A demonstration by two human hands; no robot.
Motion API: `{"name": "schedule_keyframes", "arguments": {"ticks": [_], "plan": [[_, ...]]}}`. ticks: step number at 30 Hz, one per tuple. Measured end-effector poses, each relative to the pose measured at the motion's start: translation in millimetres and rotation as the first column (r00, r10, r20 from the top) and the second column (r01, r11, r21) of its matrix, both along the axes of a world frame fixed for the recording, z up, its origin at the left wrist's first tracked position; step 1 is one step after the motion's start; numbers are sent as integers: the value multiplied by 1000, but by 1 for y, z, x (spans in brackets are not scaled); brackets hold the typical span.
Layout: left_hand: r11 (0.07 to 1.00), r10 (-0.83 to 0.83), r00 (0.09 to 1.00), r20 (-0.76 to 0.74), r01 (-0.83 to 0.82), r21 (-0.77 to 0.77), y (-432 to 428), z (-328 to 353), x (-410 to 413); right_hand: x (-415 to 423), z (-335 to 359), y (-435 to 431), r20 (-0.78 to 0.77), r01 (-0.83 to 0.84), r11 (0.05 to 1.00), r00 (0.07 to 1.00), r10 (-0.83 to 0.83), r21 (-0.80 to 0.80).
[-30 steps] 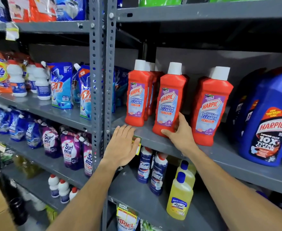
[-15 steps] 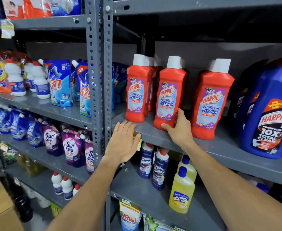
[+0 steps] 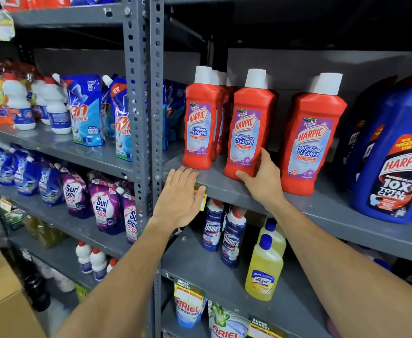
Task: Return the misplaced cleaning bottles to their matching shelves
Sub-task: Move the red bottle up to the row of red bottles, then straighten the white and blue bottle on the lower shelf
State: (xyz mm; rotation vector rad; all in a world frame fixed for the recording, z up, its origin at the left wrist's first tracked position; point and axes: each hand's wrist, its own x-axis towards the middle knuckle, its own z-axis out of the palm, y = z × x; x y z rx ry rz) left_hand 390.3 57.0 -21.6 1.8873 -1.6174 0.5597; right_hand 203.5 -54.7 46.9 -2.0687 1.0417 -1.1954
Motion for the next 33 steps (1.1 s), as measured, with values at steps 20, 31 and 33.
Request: {"name": "schedule_keyframes", "arguments": {"ticks": [20, 31, 33], "plan": [[964, 114, 983, -146, -74, 255, 56, -191, -14, -24, -142, 111, 158, -174, 963, 965, 209, -207], [879, 116, 981, -155, -28, 476, 42, -291, 4, -5, -292, 49, -178, 81, 899, 984, -4, 429], [870, 119, 979, -167, -22, 493, 36, -302, 9, 5, -300, 38, -181, 157, 896, 980, -87, 416]]}}
